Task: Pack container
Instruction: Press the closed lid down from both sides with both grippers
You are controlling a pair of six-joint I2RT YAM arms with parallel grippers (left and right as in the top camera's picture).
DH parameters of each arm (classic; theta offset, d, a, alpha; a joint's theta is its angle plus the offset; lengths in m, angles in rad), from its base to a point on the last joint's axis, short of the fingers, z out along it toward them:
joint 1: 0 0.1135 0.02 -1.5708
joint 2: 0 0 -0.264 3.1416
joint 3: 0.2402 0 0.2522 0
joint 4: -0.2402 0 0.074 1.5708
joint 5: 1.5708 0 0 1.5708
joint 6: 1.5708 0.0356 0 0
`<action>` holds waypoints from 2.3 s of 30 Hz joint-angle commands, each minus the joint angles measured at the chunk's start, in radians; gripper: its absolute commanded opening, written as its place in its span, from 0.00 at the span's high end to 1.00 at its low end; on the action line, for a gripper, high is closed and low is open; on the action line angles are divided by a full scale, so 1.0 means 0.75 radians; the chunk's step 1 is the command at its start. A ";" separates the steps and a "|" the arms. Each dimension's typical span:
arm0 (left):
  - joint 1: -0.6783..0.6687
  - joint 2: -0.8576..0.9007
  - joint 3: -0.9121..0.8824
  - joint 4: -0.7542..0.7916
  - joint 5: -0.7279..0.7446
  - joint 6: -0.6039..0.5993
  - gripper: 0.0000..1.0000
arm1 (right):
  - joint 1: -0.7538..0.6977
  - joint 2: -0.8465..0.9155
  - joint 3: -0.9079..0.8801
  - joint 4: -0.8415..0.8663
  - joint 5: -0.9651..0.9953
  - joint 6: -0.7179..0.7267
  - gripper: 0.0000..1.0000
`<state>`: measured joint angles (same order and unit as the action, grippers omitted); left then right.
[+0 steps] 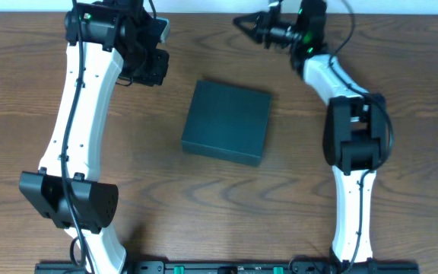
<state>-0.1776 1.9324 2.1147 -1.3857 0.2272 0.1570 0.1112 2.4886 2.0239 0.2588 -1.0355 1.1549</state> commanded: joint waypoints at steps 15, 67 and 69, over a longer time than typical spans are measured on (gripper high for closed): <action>-0.001 -0.031 -0.295 0.224 0.357 0.181 0.94 | 0.076 -0.582 0.245 -2.512 0.844 -1.522 0.98; -0.152 -0.242 -0.896 0.615 0.331 0.049 0.94 | 0.190 -1.455 -1.359 -1.227 0.784 -1.124 0.99; -0.152 -0.239 -0.897 0.619 0.333 0.048 0.94 | 0.251 -1.533 -1.365 -1.214 0.814 -1.132 0.98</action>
<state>-0.2901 1.7611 1.4410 -0.9211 0.4900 0.2043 0.2523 1.3899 0.9890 -0.6533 -0.4587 0.3454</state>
